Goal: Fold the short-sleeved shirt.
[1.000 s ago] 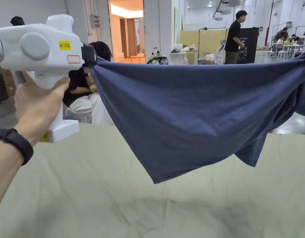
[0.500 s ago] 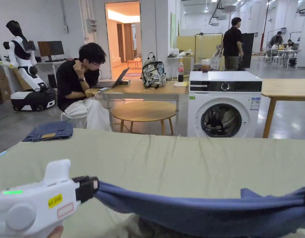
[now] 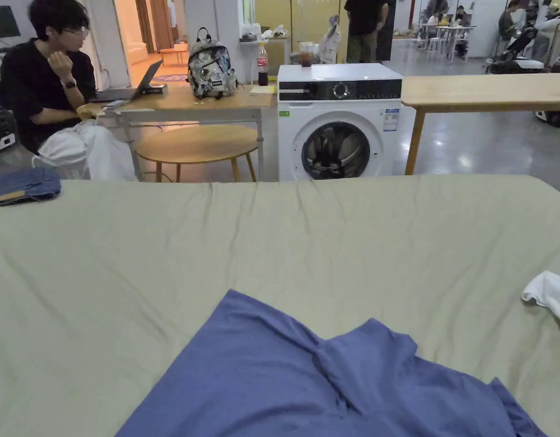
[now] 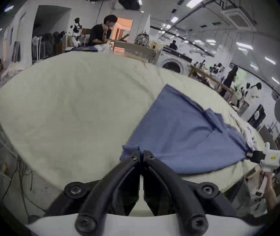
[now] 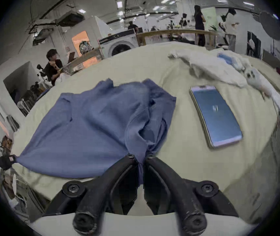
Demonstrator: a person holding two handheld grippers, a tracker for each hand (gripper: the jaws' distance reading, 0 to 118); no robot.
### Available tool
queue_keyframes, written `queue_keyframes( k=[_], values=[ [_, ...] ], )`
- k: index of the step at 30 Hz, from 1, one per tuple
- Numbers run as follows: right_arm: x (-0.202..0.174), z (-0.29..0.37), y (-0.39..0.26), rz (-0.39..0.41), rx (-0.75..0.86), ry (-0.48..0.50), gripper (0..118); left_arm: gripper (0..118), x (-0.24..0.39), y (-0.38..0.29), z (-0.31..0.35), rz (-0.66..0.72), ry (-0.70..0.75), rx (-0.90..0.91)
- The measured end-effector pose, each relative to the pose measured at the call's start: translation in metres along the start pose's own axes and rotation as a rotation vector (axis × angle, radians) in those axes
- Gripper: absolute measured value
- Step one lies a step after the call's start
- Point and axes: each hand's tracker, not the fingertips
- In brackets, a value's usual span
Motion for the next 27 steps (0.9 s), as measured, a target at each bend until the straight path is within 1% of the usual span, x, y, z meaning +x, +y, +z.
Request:
queue_keyframes(
  k=[1,2,3,4,5,6,7,8,9,10,12,13,15,17,18,19,20,21,22,24,25,26,27],
  values=[
    [-0.004,0.003,-0.002,0.007,0.001,0.003,16,5,-0.001,-0.005,0.000,-0.001,-0.001,0.009],
    [-0.006,0.003,-0.005,0.021,0.005,-0.005,35,21,-0.002,-0.007,-0.004,-0.006,-0.003,0.001],
    [-0.008,0.003,-0.007,0.064,0.001,-0.046,54,37,-0.003,-0.010,-0.006,-0.011,0.000,-0.009],
    [-0.009,0.004,-0.012,0.100,0.002,-0.119,60,49,-0.003,-0.013,-0.006,-0.025,0.025,-0.001],
    [-0.010,0.010,-0.015,0.104,0.023,-0.143,60,52,-0.003,-0.014,-0.004,-0.040,0.051,0.004],
    [-0.008,0.016,-0.018,0.103,0.037,-0.140,60,52,-0.002,-0.015,0.000,-0.050,0.079,0.033],
    [-0.005,0.025,-0.017,0.066,0.041,-0.084,60,52,-0.001,-0.014,0.006,-0.047,0.075,0.060],
    [-0.005,0.031,-0.016,0.050,0.043,-0.069,60,52,0.002,-0.012,0.012,-0.048,0.064,0.094],
    [-0.007,0.042,-0.013,0.057,0.073,-0.064,60,52,0.007,-0.007,0.021,-0.052,0.068,0.130],
    [-0.013,0.052,-0.008,0.093,0.120,-0.078,60,52,0.000,-0.003,0.030,-0.069,0.059,0.170],
    [-0.029,0.073,0.004,0.168,0.222,-0.081,60,52,0.015,0.012,0.048,-0.133,0.071,0.249],
    [-0.036,0.082,0.013,0.196,0.276,-0.051,60,52,0.023,0.018,0.057,-0.170,0.088,0.291],
    [-0.057,0.100,0.030,0.253,0.349,0.006,60,52,0.053,0.036,0.080,-0.209,0.075,0.383],
    [-0.075,0.110,0.045,0.314,0.404,0.038,59,52,0.073,0.051,0.097,-0.238,0.051,0.466],
    [-0.086,0.116,0.051,0.344,0.436,0.050,54,52,0.072,0.052,0.099,-0.260,0.042,0.491],
    [-0.099,0.119,0.057,0.362,0.469,0.038,34,49,0.079,0.058,0.104,-0.268,0.022,0.523],
    [-0.108,0.121,0.061,0.375,0.496,0.036,9,40,0.083,0.061,0.106,-0.270,0.016,0.537],
    [-0.116,0.121,0.066,0.393,0.523,0.056,0,23,0.086,0.065,0.108,-0.276,-0.009,0.544],
    [-0.122,0.120,0.068,0.405,0.556,0.075,0,0,0.088,0.070,0.109,-0.274,-0.035,0.545],
    [-0.134,0.118,0.075,0.406,0.536,0.120,0,0,0.090,0.072,0.107,-0.248,-0.030,0.547],
    [-0.135,0.113,0.078,0.395,0.519,0.121,0,0,0.087,0.075,0.106,-0.243,-0.061,0.531],
    [-0.137,0.111,0.079,0.382,0.505,0.132,0,0,0.086,0.076,0.104,-0.240,-0.053,0.492],
    [-0.139,0.109,0.079,0.371,0.482,0.168,0,0,0.085,0.075,0.103,-0.245,-0.030,0.516]
  ],
)
